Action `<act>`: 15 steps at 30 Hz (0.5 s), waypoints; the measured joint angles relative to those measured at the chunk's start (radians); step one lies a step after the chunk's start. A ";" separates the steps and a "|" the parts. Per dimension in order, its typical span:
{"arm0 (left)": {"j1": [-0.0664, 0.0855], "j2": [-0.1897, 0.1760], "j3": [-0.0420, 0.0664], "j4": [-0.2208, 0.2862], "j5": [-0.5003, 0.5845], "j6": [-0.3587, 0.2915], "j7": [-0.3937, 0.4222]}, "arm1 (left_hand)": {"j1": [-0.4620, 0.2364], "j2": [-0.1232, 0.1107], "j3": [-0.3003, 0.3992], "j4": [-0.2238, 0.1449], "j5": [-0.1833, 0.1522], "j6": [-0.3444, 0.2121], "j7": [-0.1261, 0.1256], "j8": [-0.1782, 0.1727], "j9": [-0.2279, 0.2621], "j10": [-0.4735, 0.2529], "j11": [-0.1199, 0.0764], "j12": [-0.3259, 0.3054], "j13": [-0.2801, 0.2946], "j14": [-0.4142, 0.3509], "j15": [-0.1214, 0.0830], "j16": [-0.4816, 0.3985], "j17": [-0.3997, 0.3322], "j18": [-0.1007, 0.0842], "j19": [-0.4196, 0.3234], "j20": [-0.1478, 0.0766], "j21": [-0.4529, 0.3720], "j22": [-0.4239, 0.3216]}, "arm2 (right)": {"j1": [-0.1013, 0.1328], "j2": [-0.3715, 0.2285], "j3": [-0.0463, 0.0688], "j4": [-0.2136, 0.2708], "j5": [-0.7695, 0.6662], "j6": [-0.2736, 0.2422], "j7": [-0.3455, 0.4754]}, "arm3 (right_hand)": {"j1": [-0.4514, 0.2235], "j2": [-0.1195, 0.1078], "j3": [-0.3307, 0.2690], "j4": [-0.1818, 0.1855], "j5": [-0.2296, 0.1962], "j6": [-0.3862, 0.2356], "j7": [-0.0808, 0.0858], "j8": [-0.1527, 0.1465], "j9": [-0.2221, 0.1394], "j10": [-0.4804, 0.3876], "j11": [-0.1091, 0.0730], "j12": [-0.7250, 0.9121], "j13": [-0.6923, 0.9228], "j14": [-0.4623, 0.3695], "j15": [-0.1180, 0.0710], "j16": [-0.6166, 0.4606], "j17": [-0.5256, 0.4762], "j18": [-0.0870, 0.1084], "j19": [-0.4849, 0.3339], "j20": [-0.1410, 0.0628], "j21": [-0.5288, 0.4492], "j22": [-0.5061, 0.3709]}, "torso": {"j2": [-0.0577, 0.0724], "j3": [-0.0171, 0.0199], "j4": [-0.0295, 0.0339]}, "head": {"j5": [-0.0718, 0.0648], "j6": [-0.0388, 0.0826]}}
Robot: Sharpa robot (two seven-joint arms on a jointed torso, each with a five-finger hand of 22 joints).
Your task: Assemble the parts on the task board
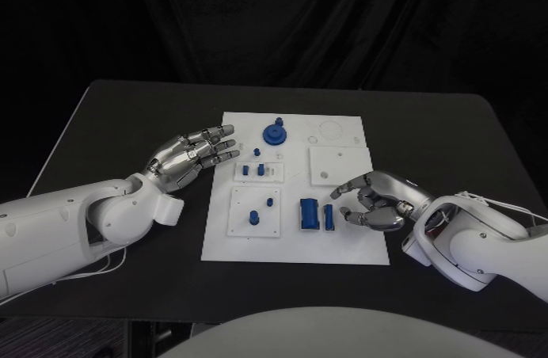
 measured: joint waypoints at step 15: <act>0.000 0.002 0.000 -0.002 0.000 0.000 -0.001 | 0.000 0.000 0.000 0.000 0.000 0.000 0.000 0.000 0.000 0.000 0.000 0.000 0.000 0.000 0.000 0.000 0.000 0.000 0.000 0.000 0.000 0.000 | -0.001 0.020 0.000 -0.006 -0.031 0.064 -0.009 | -0.009 -0.009 0.114 -0.046 -0.228 0.030 0.003 0.006 -0.083 0.000 0.000 0.000 0.000 0.000 0.000 -0.004 0.000 0.000 -0.004 -0.004 0.000 0.000 | 0.001 0.0016 0.0001 | 0.000 0.000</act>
